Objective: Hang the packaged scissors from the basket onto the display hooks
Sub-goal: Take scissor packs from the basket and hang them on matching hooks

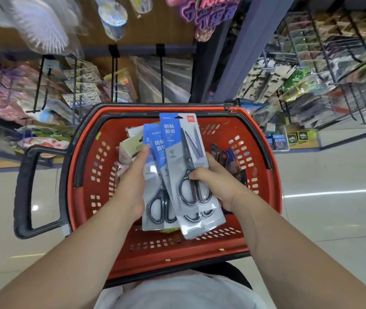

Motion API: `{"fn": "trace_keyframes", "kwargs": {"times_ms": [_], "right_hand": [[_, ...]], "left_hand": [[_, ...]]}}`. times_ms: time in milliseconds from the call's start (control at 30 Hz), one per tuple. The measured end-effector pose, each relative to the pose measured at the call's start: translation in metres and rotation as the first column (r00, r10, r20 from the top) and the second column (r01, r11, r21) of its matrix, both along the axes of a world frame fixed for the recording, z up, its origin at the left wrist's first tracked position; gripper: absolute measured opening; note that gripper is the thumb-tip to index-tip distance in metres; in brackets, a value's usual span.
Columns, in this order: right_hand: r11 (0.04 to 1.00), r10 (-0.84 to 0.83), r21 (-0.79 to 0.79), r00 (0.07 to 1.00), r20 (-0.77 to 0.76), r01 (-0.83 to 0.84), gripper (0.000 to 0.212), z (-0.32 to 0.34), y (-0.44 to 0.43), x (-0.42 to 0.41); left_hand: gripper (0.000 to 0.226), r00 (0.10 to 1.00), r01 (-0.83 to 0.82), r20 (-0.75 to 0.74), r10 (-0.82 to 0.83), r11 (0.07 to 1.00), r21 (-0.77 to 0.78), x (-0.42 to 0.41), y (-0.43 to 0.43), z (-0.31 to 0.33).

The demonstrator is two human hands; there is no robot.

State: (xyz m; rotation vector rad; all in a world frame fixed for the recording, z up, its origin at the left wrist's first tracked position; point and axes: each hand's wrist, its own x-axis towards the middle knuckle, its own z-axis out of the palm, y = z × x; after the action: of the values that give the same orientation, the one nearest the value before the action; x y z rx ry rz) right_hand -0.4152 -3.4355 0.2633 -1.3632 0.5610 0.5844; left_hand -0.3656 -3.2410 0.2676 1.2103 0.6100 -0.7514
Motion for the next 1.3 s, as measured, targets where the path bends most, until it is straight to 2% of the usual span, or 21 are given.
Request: {"fn": "trace_keyframes", "kwargs": {"times_ms": [33,133,200,300,367,500,567,667,700,833,900,1000,1033,1167,1300], "right_hand": [[0.998,0.037,-0.05,0.999,0.021,-0.036,0.054,0.0,0.003,0.002],[0.959,0.241,-0.174,0.967,0.083,-0.224,0.077,0.001,0.011,0.007],[0.905,0.372,-0.258,0.924,0.088,-0.34,0.09,0.0,0.015,0.011],[0.834,0.479,-0.353,0.874,0.08,-0.424,0.106,-0.002,0.015,0.016],[0.841,0.47,-0.349,0.878,0.094,-0.413,0.104,-0.006,0.011,0.014],[0.935,0.276,-0.262,0.956,0.104,-0.241,0.103,-0.012,0.004,0.005],[0.94,0.282,-0.23,0.954,0.099,-0.254,0.104,-0.016,0.005,0.001],[0.902,0.381,-0.242,0.923,0.055,-0.357,0.125,-0.018,0.015,0.001],[0.882,0.418,-0.265,0.907,0.056,-0.39,0.123,-0.019,0.019,0.002],[0.861,0.445,-0.312,0.892,0.08,-0.402,0.078,-0.017,0.021,0.007],[0.871,0.432,-0.301,0.897,0.094,-0.388,0.077,-0.018,0.016,0.008],[0.89,0.392,-0.297,0.913,0.114,-0.346,0.098,-0.017,0.014,0.01],[0.901,0.362,-0.305,0.923,0.132,-0.31,0.098,-0.017,0.013,0.008],[0.93,0.28,-0.3,0.939,0.201,-0.213,0.06,-0.016,0.01,0.004],[0.953,0.199,-0.272,0.955,0.221,-0.136,0.042,-0.012,0.016,0.003]], "left_hand": [[0.075,0.999,0.036,-0.012,-0.036,0.999,-0.019,0.0,0.001,-0.003],[0.046,0.992,0.095,0.079,-0.095,0.995,0.011,-0.006,0.002,-0.006],[0.044,0.992,0.112,0.065,-0.111,0.994,-0.018,-0.012,0.003,-0.008],[0.043,0.997,0.073,0.018,-0.072,0.995,-0.068,-0.014,0.011,-0.019],[0.041,0.999,0.047,0.008,-0.047,0.996,-0.072,-0.013,0.015,-0.024],[0.041,1.0,0.003,0.026,-0.001,0.997,-0.074,-0.004,0.026,-0.033],[0.051,0.999,-0.012,0.038,0.015,0.998,-0.069,0.002,0.029,-0.036],[0.051,0.999,-0.018,0.03,0.02,0.997,-0.075,0.002,0.024,-0.037],[0.044,0.999,-0.019,0.026,0.021,0.996,-0.086,0.0,0.021,-0.037],[0.022,1.0,-0.006,0.006,0.007,0.991,-0.136,-0.007,0.008,-0.035],[0.023,1.0,-0.014,0.014,0.016,0.989,-0.15,-0.006,0.005,-0.034],[0.022,1.0,-0.014,-0.008,0.013,0.987,-0.16,-0.005,0.003,-0.034],[0.024,1.0,-0.017,-0.015,0.015,0.988,-0.153,-0.005,0.003,-0.034],[0.027,0.998,-0.061,-0.02,0.058,0.987,-0.15,-0.009,0.002,-0.035],[0.018,0.996,-0.091,0.012,0.094,0.985,-0.146,-0.01,0.001,-0.027]]}}
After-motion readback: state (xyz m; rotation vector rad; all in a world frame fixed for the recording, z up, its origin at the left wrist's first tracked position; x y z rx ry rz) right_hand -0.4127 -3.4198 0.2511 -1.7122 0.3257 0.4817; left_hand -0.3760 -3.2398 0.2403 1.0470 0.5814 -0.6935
